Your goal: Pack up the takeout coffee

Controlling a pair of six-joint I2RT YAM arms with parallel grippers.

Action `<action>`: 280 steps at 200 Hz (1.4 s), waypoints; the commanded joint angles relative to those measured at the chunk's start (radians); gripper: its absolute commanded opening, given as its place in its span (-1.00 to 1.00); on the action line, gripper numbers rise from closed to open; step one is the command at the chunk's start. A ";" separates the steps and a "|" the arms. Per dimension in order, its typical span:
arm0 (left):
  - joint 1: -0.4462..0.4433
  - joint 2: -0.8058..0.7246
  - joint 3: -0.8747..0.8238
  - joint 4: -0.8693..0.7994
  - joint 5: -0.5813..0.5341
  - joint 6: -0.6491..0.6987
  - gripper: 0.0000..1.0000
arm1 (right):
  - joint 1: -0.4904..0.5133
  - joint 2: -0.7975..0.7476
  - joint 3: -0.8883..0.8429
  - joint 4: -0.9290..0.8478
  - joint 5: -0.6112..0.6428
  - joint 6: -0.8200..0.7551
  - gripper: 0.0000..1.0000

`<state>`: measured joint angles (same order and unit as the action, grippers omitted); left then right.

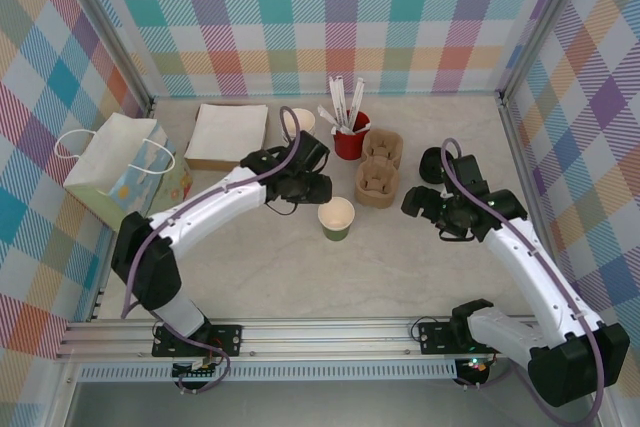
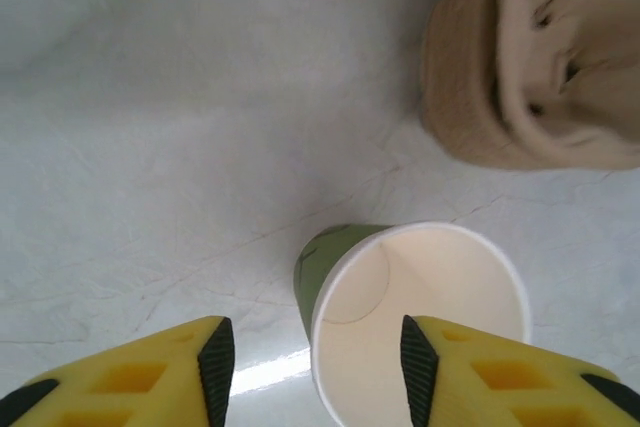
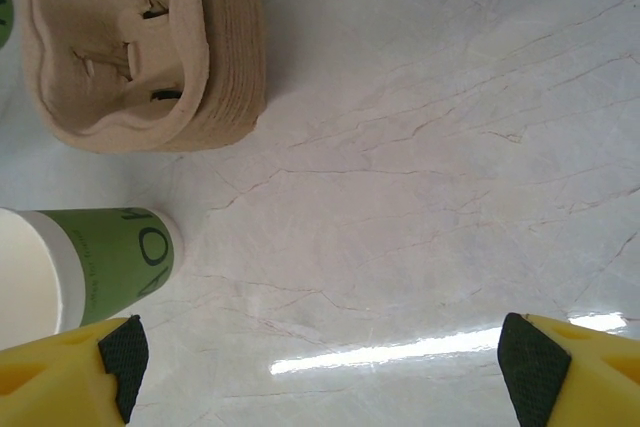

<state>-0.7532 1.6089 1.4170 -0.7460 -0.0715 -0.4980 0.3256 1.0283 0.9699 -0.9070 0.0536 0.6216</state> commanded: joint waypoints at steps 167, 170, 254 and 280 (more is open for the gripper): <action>0.023 -0.503 -0.229 0.273 -0.335 0.135 0.95 | -0.142 0.391 0.312 -0.035 -0.018 -0.480 0.89; 0.023 -0.504 -0.230 0.272 -0.337 0.133 0.95 | -0.145 0.401 0.318 -0.032 -0.020 -0.482 0.89; 0.044 -0.537 -0.247 0.236 -0.356 0.112 0.98 | -0.221 0.704 0.517 -0.010 -0.017 -0.545 0.52; 0.045 -0.541 -0.250 0.234 -0.360 0.106 0.97 | -0.227 0.793 0.585 -0.013 0.009 -0.551 0.43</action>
<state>-0.7181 1.0931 1.1801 -0.5182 -0.4065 -0.3779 0.1047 1.7649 1.4906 -0.9176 0.0441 0.0921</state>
